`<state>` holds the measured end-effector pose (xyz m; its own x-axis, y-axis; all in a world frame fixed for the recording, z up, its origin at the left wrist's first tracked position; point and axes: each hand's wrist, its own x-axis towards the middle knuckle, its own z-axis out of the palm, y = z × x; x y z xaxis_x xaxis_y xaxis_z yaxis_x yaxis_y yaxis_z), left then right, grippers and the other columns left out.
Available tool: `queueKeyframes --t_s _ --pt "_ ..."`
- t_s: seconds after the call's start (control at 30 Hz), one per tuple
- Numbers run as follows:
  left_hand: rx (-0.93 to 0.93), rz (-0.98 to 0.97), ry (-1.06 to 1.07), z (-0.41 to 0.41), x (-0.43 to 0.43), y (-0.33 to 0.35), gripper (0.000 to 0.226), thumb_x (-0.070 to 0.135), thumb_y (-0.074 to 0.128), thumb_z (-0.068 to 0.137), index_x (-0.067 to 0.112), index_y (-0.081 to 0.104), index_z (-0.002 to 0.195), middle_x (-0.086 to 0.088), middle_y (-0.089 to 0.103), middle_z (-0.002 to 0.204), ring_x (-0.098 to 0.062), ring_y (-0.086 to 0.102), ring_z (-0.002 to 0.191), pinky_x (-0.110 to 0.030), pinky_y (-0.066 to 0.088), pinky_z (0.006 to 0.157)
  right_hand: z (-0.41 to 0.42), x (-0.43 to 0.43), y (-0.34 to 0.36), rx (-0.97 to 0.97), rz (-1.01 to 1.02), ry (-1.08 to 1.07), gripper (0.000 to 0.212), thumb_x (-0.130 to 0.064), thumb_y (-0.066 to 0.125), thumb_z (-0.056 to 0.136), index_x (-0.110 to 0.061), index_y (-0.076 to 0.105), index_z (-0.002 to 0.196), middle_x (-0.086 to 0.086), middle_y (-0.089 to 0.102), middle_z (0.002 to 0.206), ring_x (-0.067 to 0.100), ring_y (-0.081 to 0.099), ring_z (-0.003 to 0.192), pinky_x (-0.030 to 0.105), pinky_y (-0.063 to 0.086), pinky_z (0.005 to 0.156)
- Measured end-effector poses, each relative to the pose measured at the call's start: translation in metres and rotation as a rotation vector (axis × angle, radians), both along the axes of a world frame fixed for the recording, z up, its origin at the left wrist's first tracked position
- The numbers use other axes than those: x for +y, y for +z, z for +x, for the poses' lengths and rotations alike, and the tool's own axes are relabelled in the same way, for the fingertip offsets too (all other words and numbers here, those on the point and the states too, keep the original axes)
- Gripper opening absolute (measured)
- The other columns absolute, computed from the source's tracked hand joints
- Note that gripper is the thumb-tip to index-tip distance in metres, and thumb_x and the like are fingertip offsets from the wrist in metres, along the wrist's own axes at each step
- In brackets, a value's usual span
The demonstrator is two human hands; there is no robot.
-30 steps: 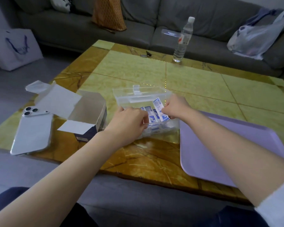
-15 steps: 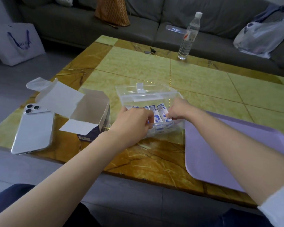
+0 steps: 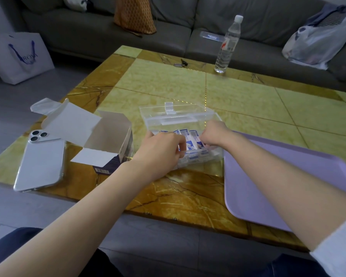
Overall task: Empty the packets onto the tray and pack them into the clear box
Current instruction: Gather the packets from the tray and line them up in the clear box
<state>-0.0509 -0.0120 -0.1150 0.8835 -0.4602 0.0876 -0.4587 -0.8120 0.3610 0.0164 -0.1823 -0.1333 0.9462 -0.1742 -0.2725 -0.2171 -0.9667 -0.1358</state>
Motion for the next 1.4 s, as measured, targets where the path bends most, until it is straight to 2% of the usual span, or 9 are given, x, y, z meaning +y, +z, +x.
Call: queueKeyframes --t_s 0.07,0.3,0.4,0.5,0.83,1.0,1.07,1.23,1.4 --pt "-0.002 0.005 -0.009 0.0 0.001 0.0 0.011 0.025 0.05 0.094 0.025 0.06 0.099 0.009 0.062 0.1 -0.014 0.053 0.098 -0.03 0.028 0.087 0.0 -0.001 0.002 0.0 0.016 -0.015 0.027 0.0 0.047 0.083 -0.009 0.043 0.058 0.003 0.041 0.059 0.02 0.043 0.055 0.02 0.025 0.043" --pt "-0.136 0.004 0.047 -0.001 0.012 0.001 0.028 0.032 0.033 0.1 0.027 0.051 0.121 0.005 0.05 0.116 -0.017 0.041 0.11 -0.031 0.029 0.092 -0.001 -0.007 0.003 -0.102 0.138 -0.044 0.032 -0.003 0.041 0.091 -0.006 0.043 0.059 0.012 0.05 0.071 0.028 0.049 0.078 0.022 0.035 0.049" --pt "-0.176 0.028 0.137 -0.001 0.021 -0.004 0.033 0.018 0.037 0.098 0.022 0.043 0.13 -0.001 0.043 0.124 -0.021 0.038 0.113 -0.029 0.029 0.093 0.001 -0.003 0.002 -0.138 0.314 -0.062 0.025 -0.002 0.042 0.09 0.011 0.062 0.09 0.024 0.064 0.101 0.032 0.062 0.087 0.042 0.055 0.078" --pt "-0.126 0.079 0.199 -0.002 0.027 -0.01 0.041 0.012 0.039 0.095 0.015 0.033 0.136 -0.008 0.036 0.129 -0.024 0.036 0.116 -0.028 0.028 0.097 -0.002 0.011 0.004 -0.174 0.426 -0.036 0.029 -0.002 0.041 0.091 0.019 0.061 0.099 0.032 0.064 0.1 0.025 0.055 0.07 0.05 0.054 0.081" --pt "-0.08 0.161 0.245 -0.003 0.026 -0.011 0.045 0.013 0.041 0.095 0.006 0.028 0.138 -0.014 0.032 0.133 -0.026 0.035 0.12 -0.03 0.029 0.102 0.0 0.036 0.001 -0.082 0.337 0.024 0.022 0.008 0.051 0.079 0.009 0.067 0.095 0.022 0.069 0.087 0.033 0.069 0.079 0.047 0.058 0.074" --pt "-0.084 0.163 0.233 -0.004 0.026 -0.009 0.043 0.01 0.037 0.097 0.004 0.027 0.138 -0.014 0.031 0.134 -0.026 0.033 0.122 -0.031 0.026 0.104 -0.009 0.038 0.007 -0.2 0.319 0.104 0.024 0.001 0.044 0.086 0.011 0.064 0.078 0.024 0.065 0.08 0.03 0.061 0.07 0.032 0.053 0.065" --pt "-0.08 0.161 0.243 -0.004 0.026 -0.007 0.044 0.011 0.037 0.097 0.003 0.026 0.139 -0.014 0.031 0.135 -0.026 0.032 0.124 -0.031 0.026 0.105 -0.015 0.045 0.011 -0.169 0.374 0.172 0.027 -0.003 0.043 0.092 0.015 0.063 0.091 0.026 0.067 0.096 0.036 0.065 0.086 0.026 0.049 0.06" --pt "-0.092 0.226 0.247 -0.003 0.026 -0.008 0.044 0.014 0.035 0.098 0.005 0.026 0.139 -0.014 0.031 0.136 -0.028 0.032 0.123 -0.032 0.027 0.105 -0.019 0.061 0.015 -0.068 0.413 0.288 0.027 -0.008 0.042 0.096 0.0 0.067 0.103 0.012 0.067 0.11 0.023 0.063 0.095 0.023 0.045 0.065" --pt "-0.077 0.204 0.272 0.001 0.027 -0.01 0.043 0.019 0.032 0.099 0.005 0.025 0.139 -0.015 0.034 0.136 -0.029 0.034 0.124 -0.033 0.025 0.105 -0.025 0.042 0.023 -0.247 0.443 0.234 0.028 -0.009 0.037 0.098 -0.002 0.063 0.106 0.008 0.067 0.103 0.018 0.063 0.09 0.03 0.049 0.081"
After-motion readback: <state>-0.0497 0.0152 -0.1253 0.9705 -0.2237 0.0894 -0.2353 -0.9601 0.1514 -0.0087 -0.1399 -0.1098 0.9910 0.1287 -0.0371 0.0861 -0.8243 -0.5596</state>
